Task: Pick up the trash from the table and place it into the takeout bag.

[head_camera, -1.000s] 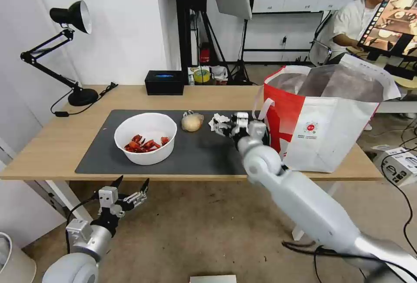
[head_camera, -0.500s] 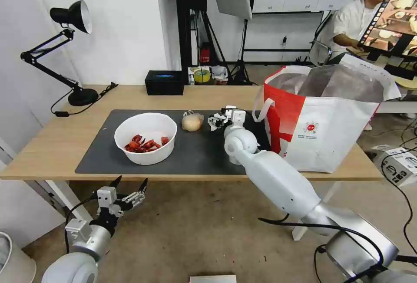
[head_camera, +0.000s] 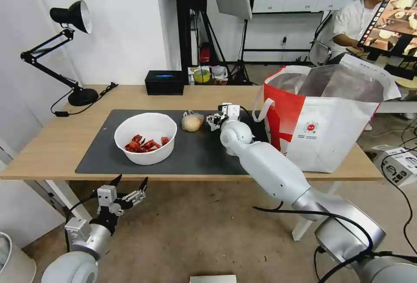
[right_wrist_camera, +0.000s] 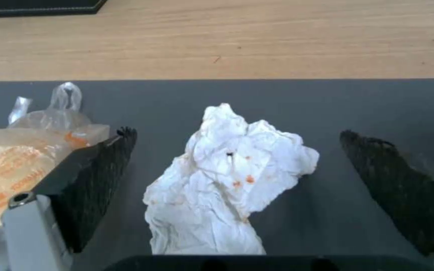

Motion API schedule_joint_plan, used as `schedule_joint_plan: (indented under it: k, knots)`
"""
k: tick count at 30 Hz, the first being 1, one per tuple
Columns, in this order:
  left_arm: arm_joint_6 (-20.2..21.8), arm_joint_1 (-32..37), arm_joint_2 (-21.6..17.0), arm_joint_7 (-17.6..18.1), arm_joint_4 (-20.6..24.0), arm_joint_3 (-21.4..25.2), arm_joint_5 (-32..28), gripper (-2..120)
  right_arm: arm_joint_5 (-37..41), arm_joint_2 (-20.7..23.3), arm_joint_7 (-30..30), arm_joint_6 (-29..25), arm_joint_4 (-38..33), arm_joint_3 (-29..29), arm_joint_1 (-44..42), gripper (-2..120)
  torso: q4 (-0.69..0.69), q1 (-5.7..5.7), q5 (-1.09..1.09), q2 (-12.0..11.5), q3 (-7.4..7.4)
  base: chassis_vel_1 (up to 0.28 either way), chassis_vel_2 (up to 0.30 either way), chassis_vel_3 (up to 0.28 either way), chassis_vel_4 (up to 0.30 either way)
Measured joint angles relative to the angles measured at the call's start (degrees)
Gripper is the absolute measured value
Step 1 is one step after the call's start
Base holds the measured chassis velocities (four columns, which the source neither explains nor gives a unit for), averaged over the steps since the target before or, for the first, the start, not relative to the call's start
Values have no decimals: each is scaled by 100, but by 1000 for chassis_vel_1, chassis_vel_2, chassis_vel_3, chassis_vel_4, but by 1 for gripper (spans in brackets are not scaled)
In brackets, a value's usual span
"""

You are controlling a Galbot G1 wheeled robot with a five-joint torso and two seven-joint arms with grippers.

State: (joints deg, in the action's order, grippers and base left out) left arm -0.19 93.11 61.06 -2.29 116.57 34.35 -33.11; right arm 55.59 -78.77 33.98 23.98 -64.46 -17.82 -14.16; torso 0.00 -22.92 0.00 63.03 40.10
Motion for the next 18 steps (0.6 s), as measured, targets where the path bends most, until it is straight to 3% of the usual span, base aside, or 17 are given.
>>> schedule_joint_plan:
  k: [18]
  knots:
    - [7,13,-28,3,42,20,-37,100,145,16,58,301,51,-149,107,100,0,0,0,0,0,0,0,0,0]
